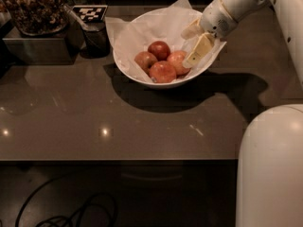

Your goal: Pick apple from white bowl

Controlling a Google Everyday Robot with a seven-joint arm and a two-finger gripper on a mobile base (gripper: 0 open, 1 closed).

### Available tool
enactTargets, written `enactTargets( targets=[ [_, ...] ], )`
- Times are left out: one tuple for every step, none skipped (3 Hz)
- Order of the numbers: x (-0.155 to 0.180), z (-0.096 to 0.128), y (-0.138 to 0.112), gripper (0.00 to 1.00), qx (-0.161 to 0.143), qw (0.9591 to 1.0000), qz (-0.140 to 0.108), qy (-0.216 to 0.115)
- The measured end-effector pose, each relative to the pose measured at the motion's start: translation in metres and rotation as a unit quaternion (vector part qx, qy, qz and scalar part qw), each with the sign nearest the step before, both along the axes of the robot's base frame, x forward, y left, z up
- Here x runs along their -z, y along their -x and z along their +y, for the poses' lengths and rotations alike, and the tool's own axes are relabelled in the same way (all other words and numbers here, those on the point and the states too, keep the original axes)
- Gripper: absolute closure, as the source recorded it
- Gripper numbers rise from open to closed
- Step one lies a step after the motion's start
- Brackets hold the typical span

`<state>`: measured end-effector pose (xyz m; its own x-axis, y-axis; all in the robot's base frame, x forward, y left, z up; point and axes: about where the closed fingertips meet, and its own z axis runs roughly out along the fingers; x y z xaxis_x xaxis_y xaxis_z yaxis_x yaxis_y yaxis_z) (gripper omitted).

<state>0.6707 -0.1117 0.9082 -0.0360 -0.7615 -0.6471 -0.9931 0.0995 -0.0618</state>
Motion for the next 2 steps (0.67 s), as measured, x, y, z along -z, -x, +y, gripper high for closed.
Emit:
enactTargets(
  targets=[
    [0.0054,-0.0046,0.0085,0.18,0.006,0.9998,0.015,-0.013],
    [0.0143,-0.0032,0.0136,0.18,0.006,0.9986,0.038,-0.038]
  ],
)
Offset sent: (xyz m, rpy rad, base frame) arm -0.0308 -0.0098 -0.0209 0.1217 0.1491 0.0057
